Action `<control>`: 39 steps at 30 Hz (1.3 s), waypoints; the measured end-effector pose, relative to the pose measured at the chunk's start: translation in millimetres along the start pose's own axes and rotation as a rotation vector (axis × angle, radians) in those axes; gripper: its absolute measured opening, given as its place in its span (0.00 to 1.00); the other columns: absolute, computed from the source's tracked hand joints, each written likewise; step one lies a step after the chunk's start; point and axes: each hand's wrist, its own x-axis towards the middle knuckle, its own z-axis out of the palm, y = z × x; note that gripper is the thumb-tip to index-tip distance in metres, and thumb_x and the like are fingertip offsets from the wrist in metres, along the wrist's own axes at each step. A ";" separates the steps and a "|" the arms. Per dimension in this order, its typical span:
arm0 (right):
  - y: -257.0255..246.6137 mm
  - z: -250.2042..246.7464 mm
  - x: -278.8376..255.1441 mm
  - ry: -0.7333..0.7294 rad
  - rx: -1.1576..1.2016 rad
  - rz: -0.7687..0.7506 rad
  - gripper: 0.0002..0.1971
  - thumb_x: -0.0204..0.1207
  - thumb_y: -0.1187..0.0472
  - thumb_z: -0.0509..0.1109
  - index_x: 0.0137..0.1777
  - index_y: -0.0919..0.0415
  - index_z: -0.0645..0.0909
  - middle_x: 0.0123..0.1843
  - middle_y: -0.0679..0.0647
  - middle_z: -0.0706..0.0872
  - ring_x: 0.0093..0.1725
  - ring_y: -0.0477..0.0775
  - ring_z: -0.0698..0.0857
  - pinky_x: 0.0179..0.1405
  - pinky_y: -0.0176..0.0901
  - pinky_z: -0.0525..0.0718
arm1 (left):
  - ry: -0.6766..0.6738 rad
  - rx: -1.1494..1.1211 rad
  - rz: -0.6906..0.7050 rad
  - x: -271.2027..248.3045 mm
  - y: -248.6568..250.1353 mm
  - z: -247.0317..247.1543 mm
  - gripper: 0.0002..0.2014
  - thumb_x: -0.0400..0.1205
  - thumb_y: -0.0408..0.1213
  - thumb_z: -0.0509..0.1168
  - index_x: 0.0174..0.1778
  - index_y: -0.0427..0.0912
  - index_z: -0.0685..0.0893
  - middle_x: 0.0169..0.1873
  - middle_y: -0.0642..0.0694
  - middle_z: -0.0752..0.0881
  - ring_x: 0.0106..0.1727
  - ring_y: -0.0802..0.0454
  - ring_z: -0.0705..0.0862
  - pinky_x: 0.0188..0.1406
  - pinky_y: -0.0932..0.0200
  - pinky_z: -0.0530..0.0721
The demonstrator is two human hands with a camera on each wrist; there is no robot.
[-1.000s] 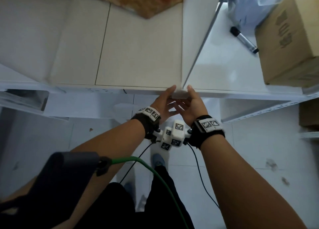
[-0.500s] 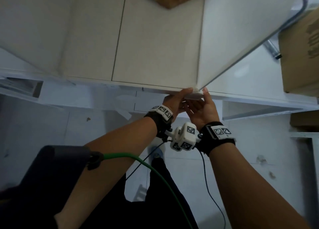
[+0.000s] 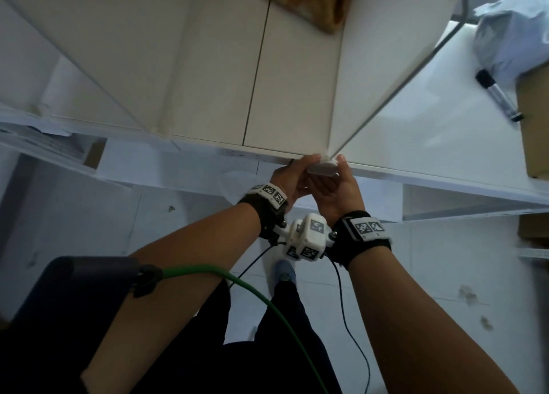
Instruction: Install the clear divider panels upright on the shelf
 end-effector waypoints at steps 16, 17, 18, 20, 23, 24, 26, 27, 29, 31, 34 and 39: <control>42.7 40.5 1.1 -0.020 -0.041 0.019 0.26 0.78 0.49 0.71 0.63 0.73 0.79 0.56 0.71 0.88 0.55 0.63 0.89 0.60 0.53 0.86 | 0.054 -0.030 0.054 -8.4 24.0 -53.9 0.24 0.74 0.49 0.75 0.59 0.34 0.89 0.54 0.33 0.90 0.53 0.41 0.89 0.52 0.52 0.87; 42.1 40.9 1.7 -0.024 -0.048 0.021 0.26 0.78 0.49 0.71 0.63 0.73 0.79 0.55 0.71 0.88 0.55 0.63 0.89 0.59 0.53 0.86 | 0.057 -0.035 0.060 -10.0 24.7 -53.7 0.23 0.75 0.49 0.75 0.58 0.35 0.89 0.54 0.33 0.90 0.53 0.42 0.90 0.51 0.52 0.87; 41.1 40.8 2.4 -0.026 -0.051 0.026 0.26 0.78 0.49 0.71 0.63 0.73 0.79 0.55 0.71 0.88 0.55 0.64 0.89 0.57 0.53 0.87 | 0.065 -0.040 0.064 -11.6 25.1 -52.1 0.21 0.76 0.48 0.74 0.58 0.35 0.89 0.53 0.34 0.90 0.51 0.43 0.90 0.50 0.53 0.87; 40.1 39.7 3.5 -0.023 -0.062 0.024 0.25 0.78 0.48 0.71 0.62 0.71 0.80 0.55 0.70 0.88 0.54 0.63 0.89 0.54 0.52 0.88 | 0.066 -0.047 0.060 -15.5 25.4 -47.7 0.20 0.77 0.47 0.73 0.59 0.36 0.89 0.51 0.35 0.90 0.49 0.44 0.89 0.49 0.53 0.87; 43.1 37.7 4.6 -0.014 -0.089 0.023 0.24 0.77 0.47 0.72 0.61 0.69 0.81 0.54 0.68 0.89 0.54 0.63 0.89 0.57 0.53 0.87 | 0.043 -0.046 0.051 -18.7 23.7 -49.5 0.23 0.78 0.48 0.73 0.62 0.35 0.87 0.52 0.36 0.90 0.51 0.44 0.89 0.54 0.51 0.87; 43.2 37.9 3.5 -0.015 -0.096 0.018 0.25 0.76 0.46 0.72 0.61 0.68 0.81 0.54 0.68 0.89 0.54 0.62 0.90 0.58 0.54 0.86 | 0.029 -0.036 0.044 -20.9 24.9 -49.7 0.23 0.78 0.49 0.73 0.62 0.36 0.88 0.52 0.37 0.90 0.52 0.44 0.89 0.55 0.50 0.87; 42.6 37.8 1.4 -0.005 -0.125 0.018 0.24 0.76 0.45 0.72 0.60 0.67 0.82 0.53 0.66 0.90 0.53 0.62 0.90 0.58 0.55 0.86 | 0.017 0.000 0.032 -26.8 28.4 -48.4 0.21 0.78 0.51 0.72 0.60 0.40 0.89 0.52 0.38 0.91 0.52 0.45 0.89 0.56 0.49 0.87; 42.5 37.9 0.3 0.012 -0.147 0.022 0.24 0.75 0.45 0.73 0.59 0.66 0.82 0.52 0.66 0.90 0.52 0.62 0.90 0.57 0.55 0.87 | 0.023 0.032 0.031 -29.9 29.9 -47.4 0.21 0.78 0.52 0.72 0.59 0.41 0.89 0.51 0.39 0.91 0.51 0.45 0.89 0.55 0.49 0.88; 41.2 38.4 -5.2 0.061 -0.207 0.026 0.26 0.73 0.42 0.74 0.57 0.66 0.82 0.49 0.65 0.91 0.48 0.61 0.91 0.53 0.56 0.89 | 0.066 0.114 0.031 -36.8 31.1 -46.2 0.25 0.77 0.56 0.72 0.58 0.39 0.89 0.50 0.38 0.92 0.49 0.45 0.91 0.50 0.50 0.89; 38.2 40.6 -11.0 0.105 -0.315 0.027 0.30 0.73 0.39 0.72 0.58 0.68 0.81 0.48 0.65 0.91 0.46 0.61 0.91 0.49 0.54 0.90 | 0.117 0.211 0.030 -44.4 33.4 -44.8 0.30 0.74 0.61 0.72 0.57 0.36 0.88 0.48 0.38 0.92 0.50 0.44 0.92 0.49 0.49 0.90; 33.2 45.6 -24.5 0.110 -0.460 0.026 0.28 0.78 0.40 0.65 0.55 0.69 0.80 0.49 0.66 0.90 0.47 0.62 0.90 0.50 0.56 0.89 | 0.184 0.383 0.073 -58.0 43.1 -42.5 0.28 0.76 0.60 0.71 0.51 0.34 0.89 0.43 0.40 0.93 0.47 0.43 0.92 0.51 0.47 0.91; 24.2 68.8 -53.1 0.114 -0.662 -0.054 0.16 0.78 0.55 0.62 0.45 0.67 0.85 0.41 0.61 0.92 0.38 0.59 0.90 0.41 0.47 0.89 | 0.152 0.742 0.307 -80.7 75.6 -34.9 0.14 0.80 0.43 0.68 0.42 0.35 0.91 0.40 0.36 0.92 0.47 0.38 0.91 0.51 0.39 0.90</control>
